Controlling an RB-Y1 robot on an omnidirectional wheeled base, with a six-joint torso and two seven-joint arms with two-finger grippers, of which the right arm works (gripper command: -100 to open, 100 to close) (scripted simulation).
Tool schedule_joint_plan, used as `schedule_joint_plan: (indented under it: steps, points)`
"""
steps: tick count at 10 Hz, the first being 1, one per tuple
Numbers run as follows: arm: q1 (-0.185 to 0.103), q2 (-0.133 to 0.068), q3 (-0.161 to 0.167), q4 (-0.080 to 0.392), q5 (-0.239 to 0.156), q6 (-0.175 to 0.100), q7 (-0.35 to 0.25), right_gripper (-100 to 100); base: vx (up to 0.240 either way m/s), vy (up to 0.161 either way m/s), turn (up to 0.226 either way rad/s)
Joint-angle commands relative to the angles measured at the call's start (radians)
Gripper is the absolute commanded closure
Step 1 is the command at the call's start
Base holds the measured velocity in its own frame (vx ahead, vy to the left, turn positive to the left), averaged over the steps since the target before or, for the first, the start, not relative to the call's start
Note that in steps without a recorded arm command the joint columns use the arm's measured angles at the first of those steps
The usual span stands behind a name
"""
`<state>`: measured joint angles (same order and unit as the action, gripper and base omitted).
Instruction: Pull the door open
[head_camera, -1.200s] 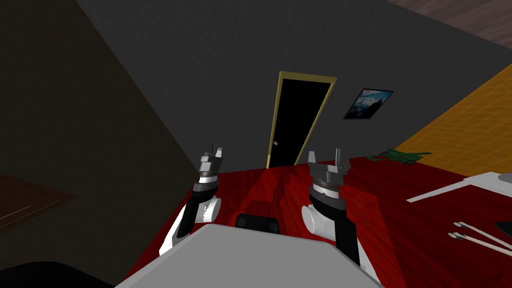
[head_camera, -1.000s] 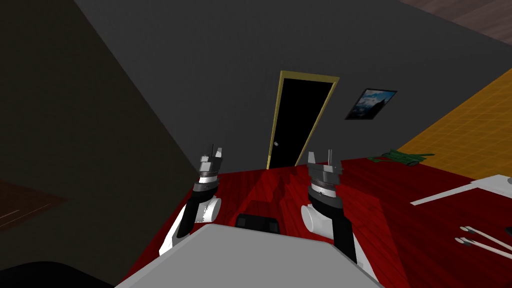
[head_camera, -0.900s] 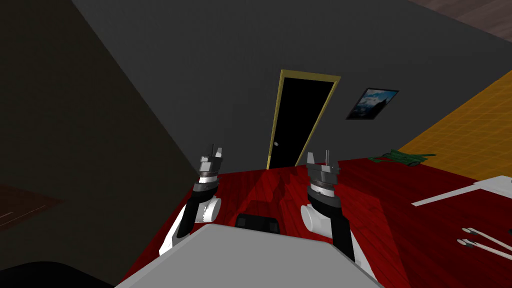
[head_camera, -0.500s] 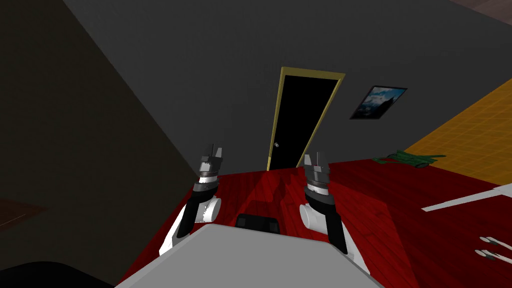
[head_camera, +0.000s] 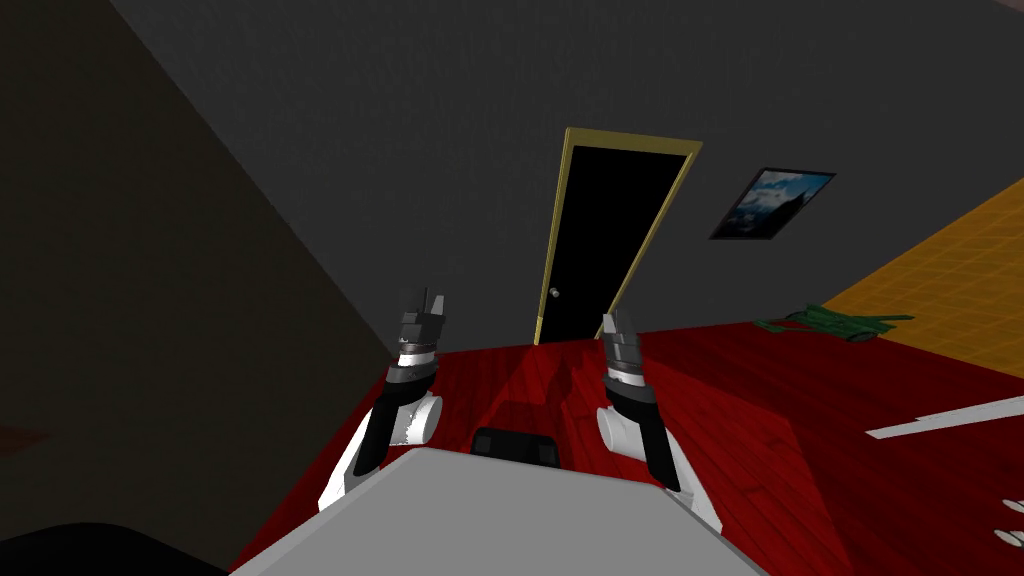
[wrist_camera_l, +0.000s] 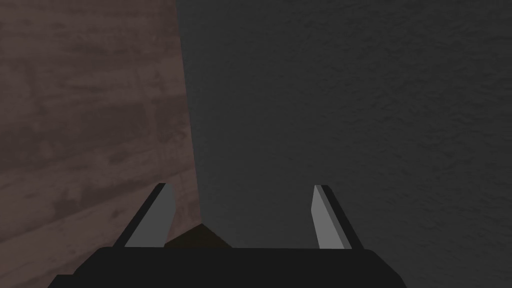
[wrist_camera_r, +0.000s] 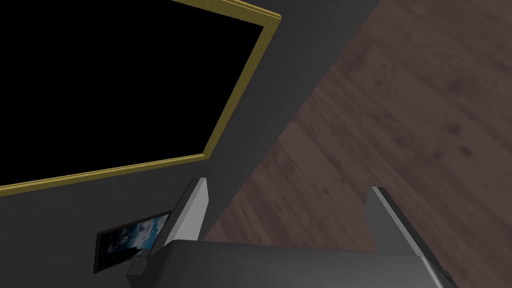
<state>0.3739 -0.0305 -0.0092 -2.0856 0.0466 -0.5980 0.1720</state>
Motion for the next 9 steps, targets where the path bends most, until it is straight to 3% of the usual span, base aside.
schedule_joint_plan:
  steps: [1, 9]
  points:
    - [-0.017, -0.008, -0.010, 0.047, 0.009, -0.011, 0.028, -100, 0.095, -0.032, 0.022]
    - [-0.086, -0.039, -0.048, 0.263, 0.067, -0.054, 0.179, -100, 0.096, -0.030, 0.025]
